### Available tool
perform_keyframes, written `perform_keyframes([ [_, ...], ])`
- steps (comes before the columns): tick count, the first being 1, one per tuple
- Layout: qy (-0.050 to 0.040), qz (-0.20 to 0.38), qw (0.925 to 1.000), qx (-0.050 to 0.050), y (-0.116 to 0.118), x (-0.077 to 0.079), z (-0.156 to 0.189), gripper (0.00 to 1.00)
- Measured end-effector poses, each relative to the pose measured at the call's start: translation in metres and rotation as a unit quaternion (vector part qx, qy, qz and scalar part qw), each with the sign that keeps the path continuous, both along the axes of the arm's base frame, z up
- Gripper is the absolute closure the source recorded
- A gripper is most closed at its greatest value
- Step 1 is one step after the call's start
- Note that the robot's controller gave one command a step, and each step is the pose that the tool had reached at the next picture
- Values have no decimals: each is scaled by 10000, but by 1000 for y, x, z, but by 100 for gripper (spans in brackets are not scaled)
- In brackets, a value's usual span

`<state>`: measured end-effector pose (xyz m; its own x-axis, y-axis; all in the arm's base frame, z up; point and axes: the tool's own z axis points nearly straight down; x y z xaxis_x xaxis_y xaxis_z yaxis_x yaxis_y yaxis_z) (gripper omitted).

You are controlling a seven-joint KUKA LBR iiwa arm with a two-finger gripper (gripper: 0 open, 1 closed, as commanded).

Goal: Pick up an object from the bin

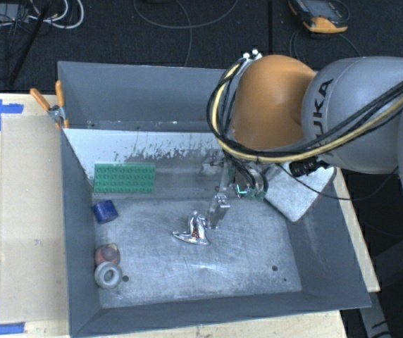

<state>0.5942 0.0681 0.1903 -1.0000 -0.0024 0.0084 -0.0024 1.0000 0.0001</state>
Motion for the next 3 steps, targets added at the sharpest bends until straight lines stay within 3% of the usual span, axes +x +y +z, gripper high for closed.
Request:
perform_keyframes([
  [1, -61, 1210, 9926, 5, -35, 7, -117, 0],
  [2, -72, 1192, 9928, 9, -35, 8, -113, 100],
  [3, -90, 2216, 9751, 1, -48, 7, 59, 100],
])
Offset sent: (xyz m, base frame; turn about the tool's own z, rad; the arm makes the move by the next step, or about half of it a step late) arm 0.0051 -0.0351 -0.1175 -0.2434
